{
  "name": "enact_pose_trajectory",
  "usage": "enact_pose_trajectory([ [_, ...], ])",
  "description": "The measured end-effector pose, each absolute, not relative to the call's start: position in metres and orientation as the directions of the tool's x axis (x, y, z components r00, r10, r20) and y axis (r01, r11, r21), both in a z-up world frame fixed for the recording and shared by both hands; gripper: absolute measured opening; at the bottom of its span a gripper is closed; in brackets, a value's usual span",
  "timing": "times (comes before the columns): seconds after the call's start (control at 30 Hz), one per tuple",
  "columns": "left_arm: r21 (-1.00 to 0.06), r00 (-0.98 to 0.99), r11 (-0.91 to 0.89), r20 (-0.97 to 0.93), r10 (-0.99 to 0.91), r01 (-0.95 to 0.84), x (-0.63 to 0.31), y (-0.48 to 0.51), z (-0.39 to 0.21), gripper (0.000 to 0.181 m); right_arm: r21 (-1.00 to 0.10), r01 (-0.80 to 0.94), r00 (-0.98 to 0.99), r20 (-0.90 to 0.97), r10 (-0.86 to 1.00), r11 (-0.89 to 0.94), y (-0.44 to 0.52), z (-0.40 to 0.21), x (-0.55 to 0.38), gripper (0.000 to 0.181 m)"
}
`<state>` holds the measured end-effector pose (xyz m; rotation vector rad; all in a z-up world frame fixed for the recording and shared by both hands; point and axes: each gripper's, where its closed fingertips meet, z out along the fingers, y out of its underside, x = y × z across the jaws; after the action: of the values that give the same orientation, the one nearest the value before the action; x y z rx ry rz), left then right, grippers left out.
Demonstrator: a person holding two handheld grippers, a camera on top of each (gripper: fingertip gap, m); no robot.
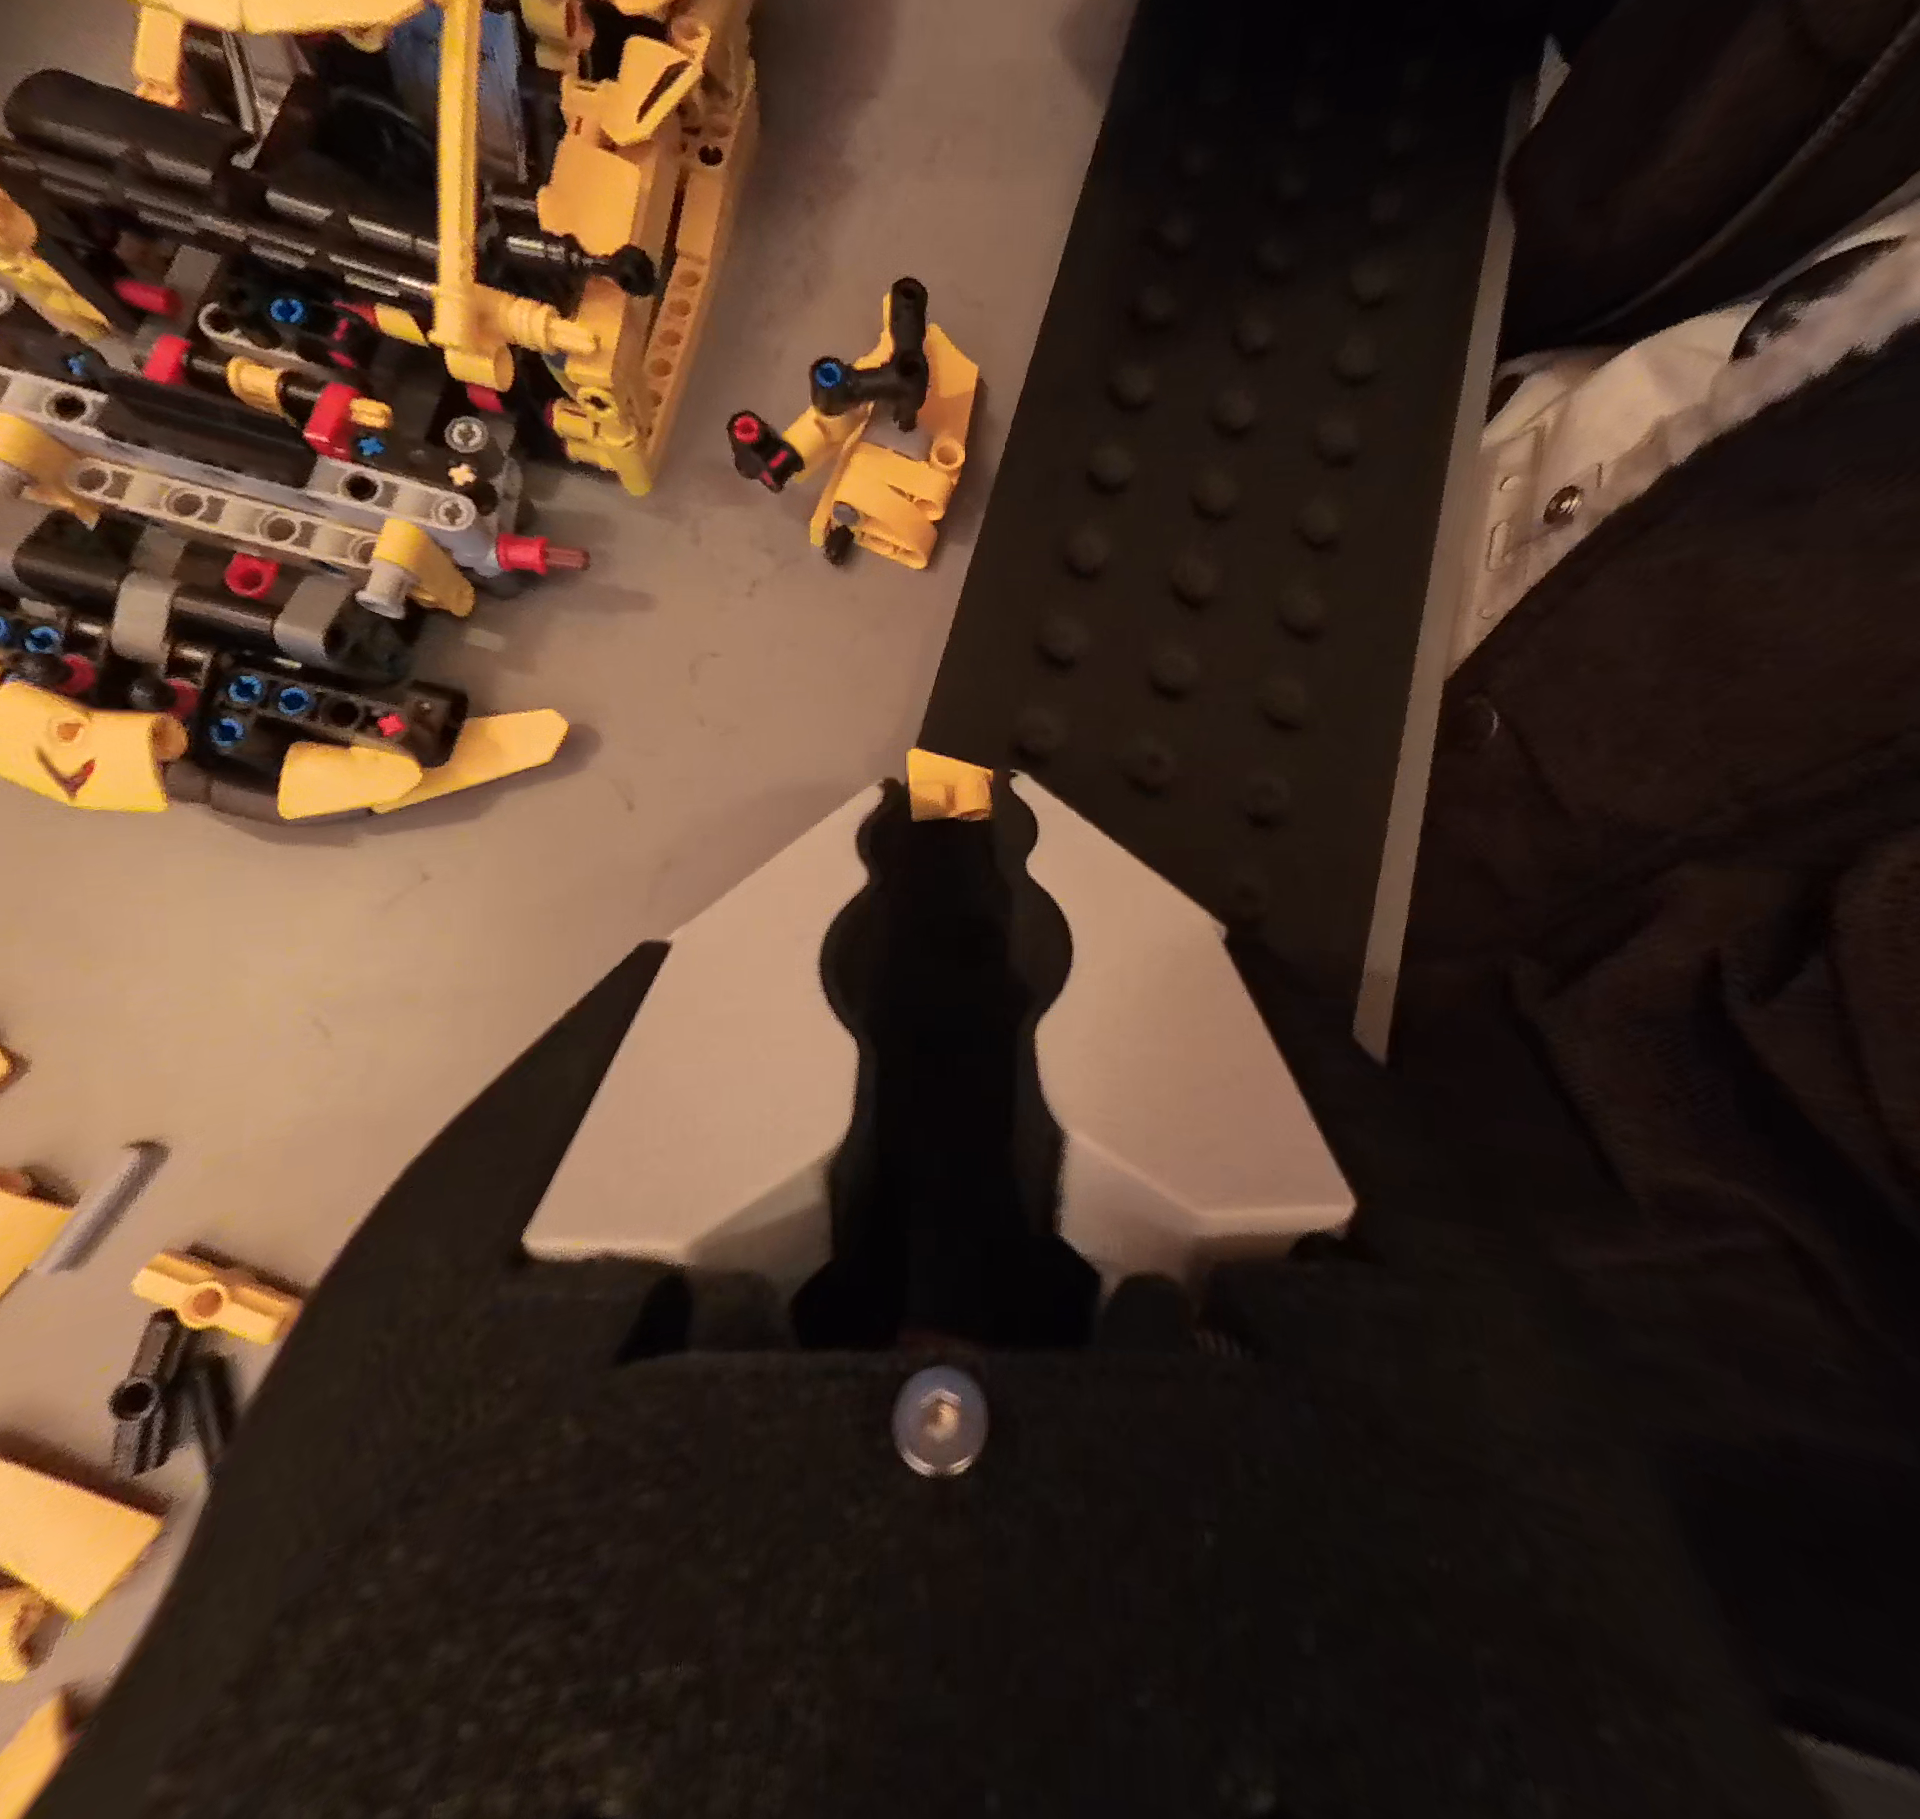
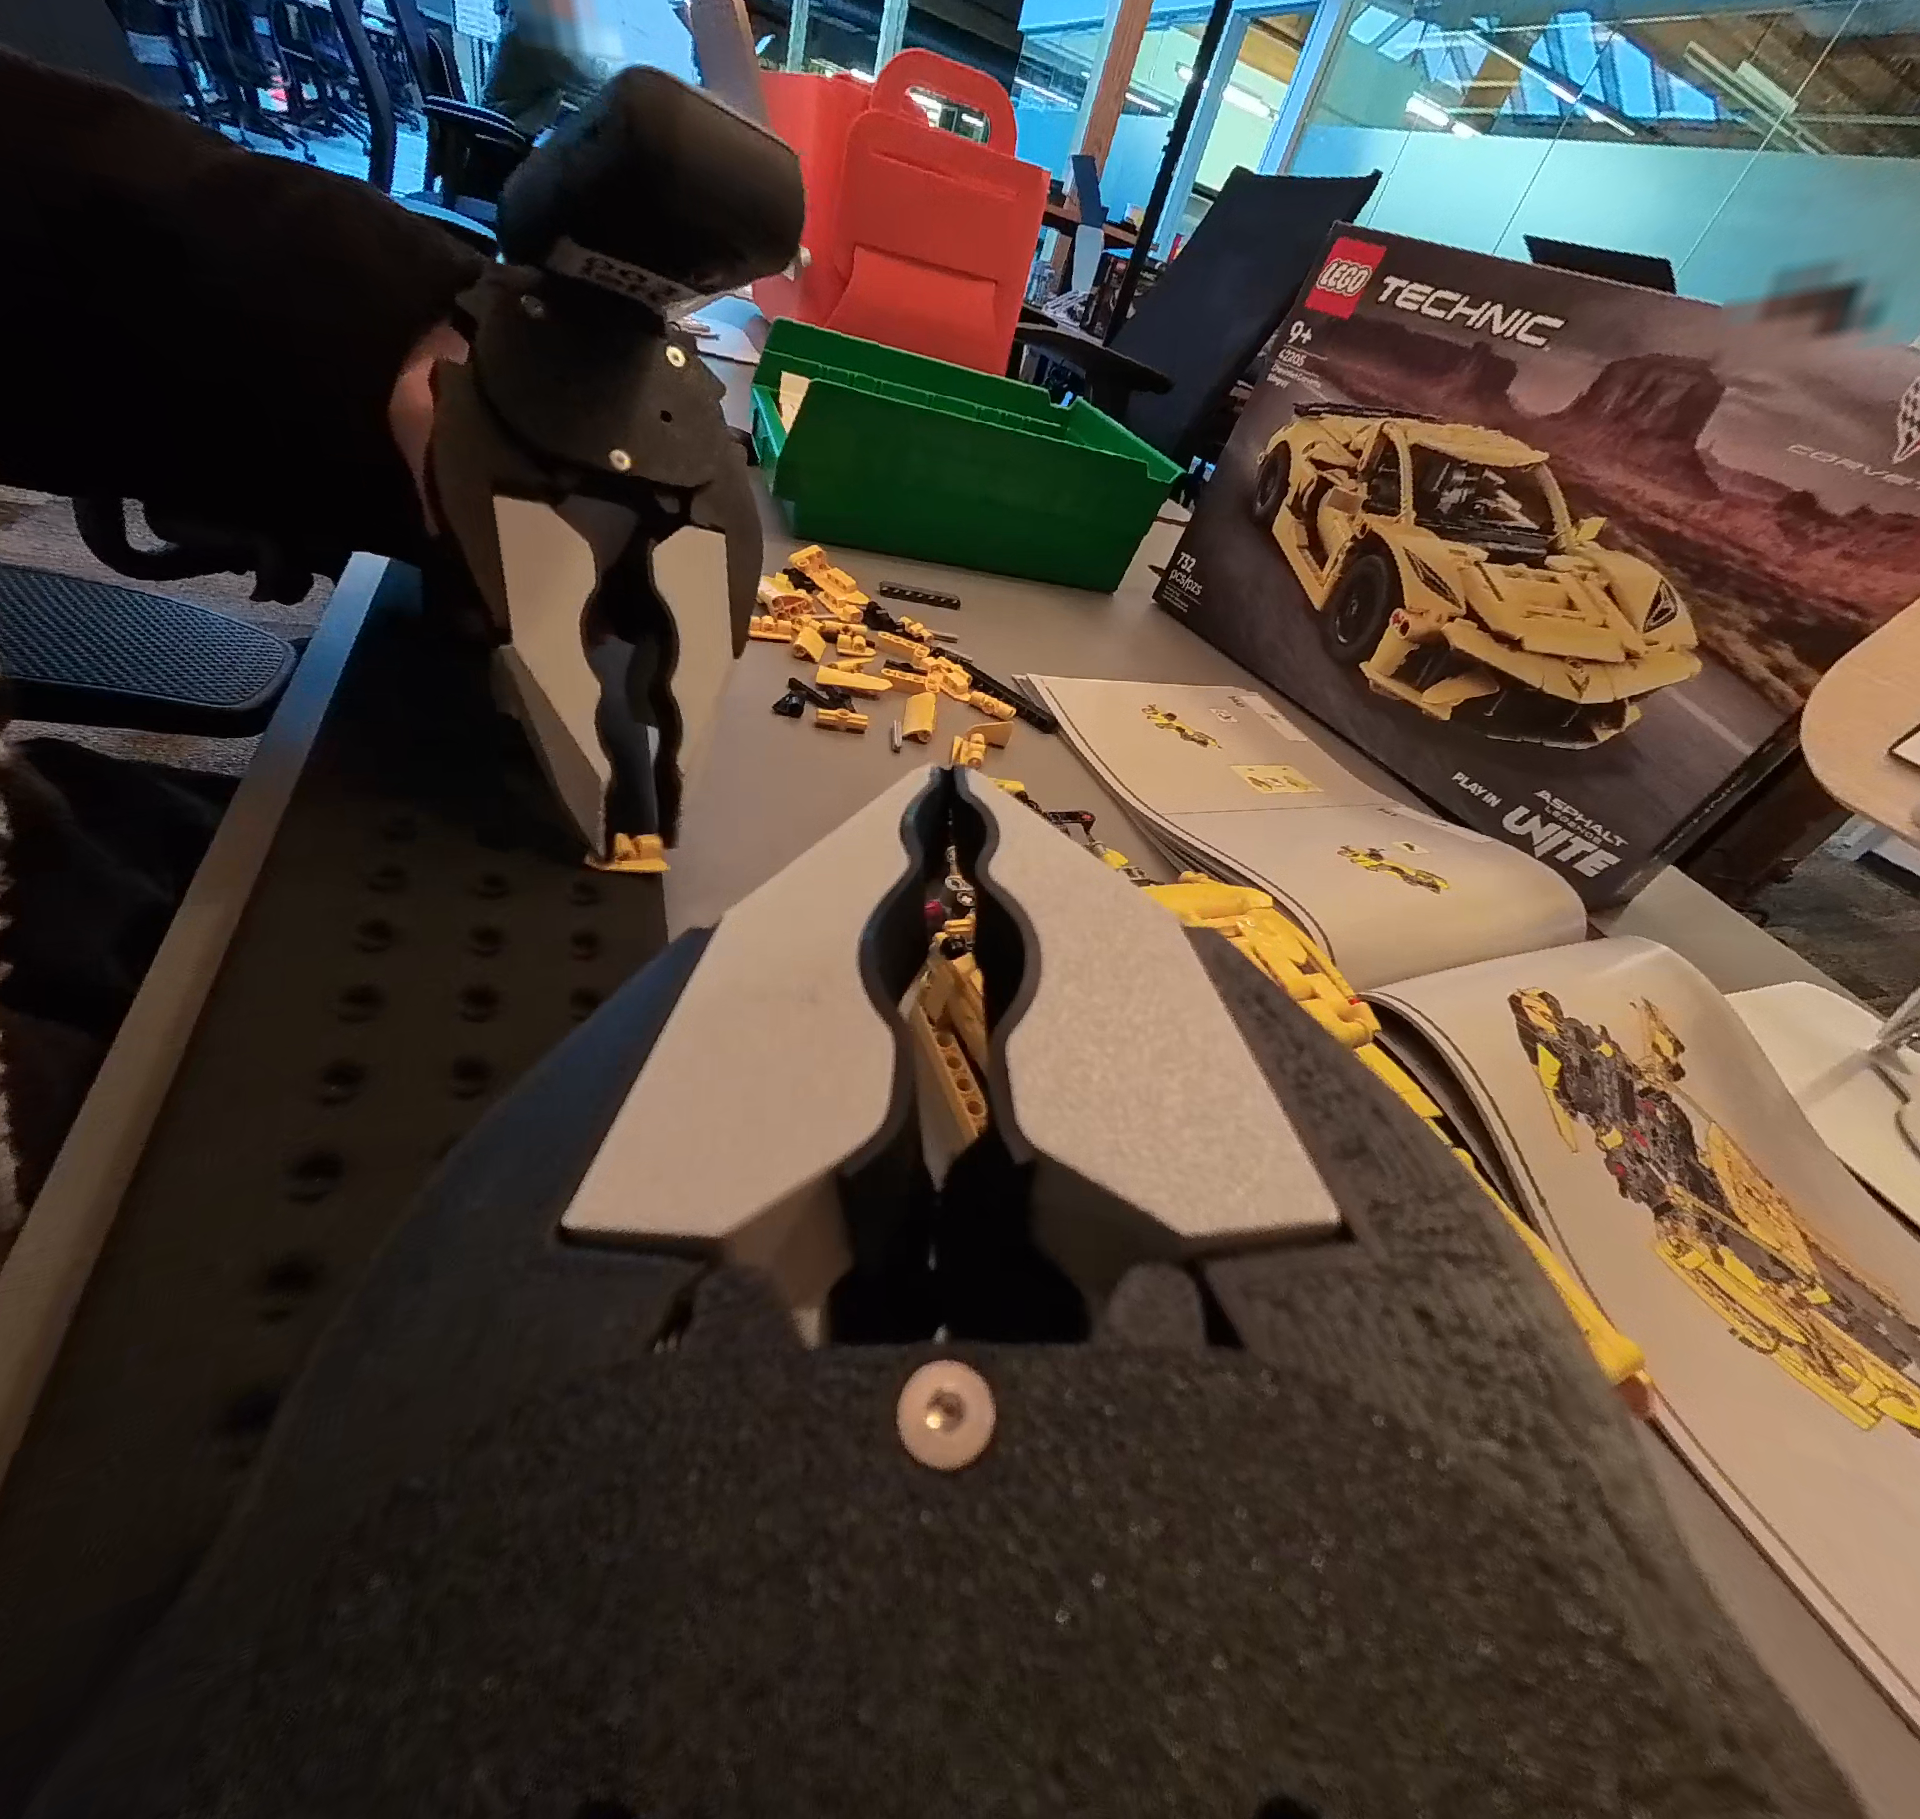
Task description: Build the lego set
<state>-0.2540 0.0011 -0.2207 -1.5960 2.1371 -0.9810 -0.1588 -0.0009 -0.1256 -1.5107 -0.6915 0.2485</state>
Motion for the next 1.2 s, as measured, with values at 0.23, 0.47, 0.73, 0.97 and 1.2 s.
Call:
enact_pose_trajectory([
  [0.23, -0.658, -0.362, 0.175, 0.159, -0.918, -0.732, -0.251, -0.004, -0.222, 0.016, -0.962, 0.261, 0.786, 0.258, 0.562, 0.077, -0.002, -0.126, -0.159, 0.0],
  [0.47, -0.691, -0.323, 0.146, 0.133, -0.937, -0.708, -0.24, 0.005, -0.215, 0.015, -0.966, 0.25, 0.785, 0.243, 0.57, 0.067, -0.001, -0.127, -0.16, 0.0],
  [0.73, -0.783, -0.3, -0.529, 0.445, -0.844, 0.328, -0.212, 0.064, -0.052, 0.014, -0.992, -0.128, 0.771, -0.099, 0.629, 0.001, 0.019, -0.07, -0.163, 0.0],
  [0.97, -0.477, -0.407, -0.604, 0.456, -0.791, 0.639, -0.234, 0.092, -0.027, 0.014, -0.98, -0.191, 0.79, -0.117, 0.602, 0.06, 0.061, -0.034, -0.179, 0.0],
  [1.2, -0.554, -0.332, -0.571, 0.477, -0.814, 0.605, -0.231, 0.099, -0.039, 0.014, -0.945, -0.326, 0.757, -0.238, 0.609, 0.035, 0.069, -0.044, -0.187, 0.0],
])
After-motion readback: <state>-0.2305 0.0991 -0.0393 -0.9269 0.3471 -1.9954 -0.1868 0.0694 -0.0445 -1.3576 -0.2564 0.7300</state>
